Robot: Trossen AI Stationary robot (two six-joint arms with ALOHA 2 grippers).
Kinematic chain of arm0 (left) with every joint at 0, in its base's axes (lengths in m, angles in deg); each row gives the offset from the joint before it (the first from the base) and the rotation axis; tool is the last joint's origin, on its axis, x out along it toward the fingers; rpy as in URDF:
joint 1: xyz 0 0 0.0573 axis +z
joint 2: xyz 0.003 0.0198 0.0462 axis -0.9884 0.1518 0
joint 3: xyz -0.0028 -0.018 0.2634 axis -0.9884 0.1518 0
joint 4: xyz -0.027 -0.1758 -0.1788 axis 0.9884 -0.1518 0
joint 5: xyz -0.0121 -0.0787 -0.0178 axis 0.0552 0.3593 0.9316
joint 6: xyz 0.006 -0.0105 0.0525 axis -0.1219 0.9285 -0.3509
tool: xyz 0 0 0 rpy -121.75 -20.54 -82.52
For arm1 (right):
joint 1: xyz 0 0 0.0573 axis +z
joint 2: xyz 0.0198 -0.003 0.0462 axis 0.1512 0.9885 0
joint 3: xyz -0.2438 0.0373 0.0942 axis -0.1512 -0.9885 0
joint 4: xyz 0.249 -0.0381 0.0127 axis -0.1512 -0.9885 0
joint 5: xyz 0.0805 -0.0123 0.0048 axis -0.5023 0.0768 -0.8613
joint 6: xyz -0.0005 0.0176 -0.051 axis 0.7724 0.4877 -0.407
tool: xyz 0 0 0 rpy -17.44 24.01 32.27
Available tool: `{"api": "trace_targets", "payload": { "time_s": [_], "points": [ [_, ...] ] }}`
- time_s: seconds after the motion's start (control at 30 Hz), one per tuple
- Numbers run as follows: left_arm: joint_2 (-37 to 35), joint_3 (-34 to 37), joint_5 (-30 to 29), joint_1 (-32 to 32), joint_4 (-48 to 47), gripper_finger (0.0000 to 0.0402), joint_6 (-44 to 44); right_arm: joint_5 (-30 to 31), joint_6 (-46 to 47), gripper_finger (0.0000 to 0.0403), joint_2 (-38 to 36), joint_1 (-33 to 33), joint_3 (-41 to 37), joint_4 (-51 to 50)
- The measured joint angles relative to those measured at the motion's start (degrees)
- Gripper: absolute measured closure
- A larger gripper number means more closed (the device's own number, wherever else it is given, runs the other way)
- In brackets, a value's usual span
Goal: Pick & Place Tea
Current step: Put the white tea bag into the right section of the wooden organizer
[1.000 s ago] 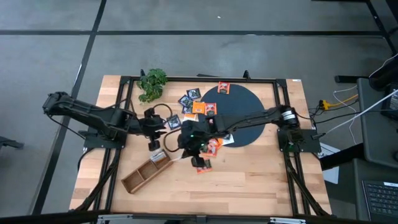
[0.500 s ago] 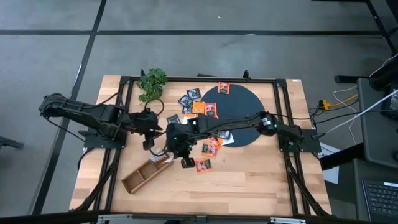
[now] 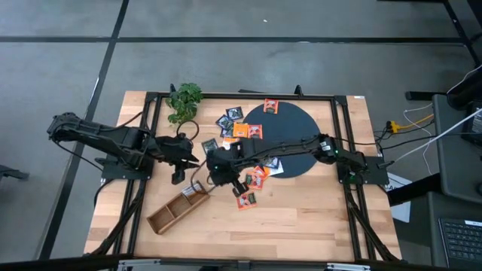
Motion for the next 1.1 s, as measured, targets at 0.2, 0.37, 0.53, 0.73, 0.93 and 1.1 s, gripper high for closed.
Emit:
{"api": "trace_targets", "payload": {
  "time_s": [0.2, 0.37, 0.53, 0.73, 0.93, 1.1],
  "points": [
    [3.5, 0.0, 8.7, 3.2, 4.7, 0.0313, -3.3, 1.3, -3.2, 0.0402, -1.3, 2.9, -0.5, -3.6],
    [8.2, 0.0, 15.2, 4.0, 9.7, 0.0313, -5.1, 5.1, -0.3, 0.0402, -6.5, 4.8, -7.7, -1.2],
    [13.3, 0.0, 16.5, 3.9, 15.5, 0.0313, -6.5, 6.8, 4.3, 0.0402, -17.3, 7.0, -26.6, 12.4],
    [20.6, 0.0, 28.7, 5.7, 26.7, 0.0313, -6.4, 16.7, 6.0, 0.0403, -32.8, 9.5, -52.8, 32.8],
    [27.8, -0.1, 37.0, 10.8, 36.9, 0.0313, 1.7, 28.7, 5.0, 0.0403, -43.0, 12.8, -68.5, 44.2],
    [30.1, 0.0, 38.4, 16.1, 43.4, 0.0313, 8.7, 32.5, 4.2, 0.0403, -45.9, 14.7, -75.1, 48.1]
  ]
}}
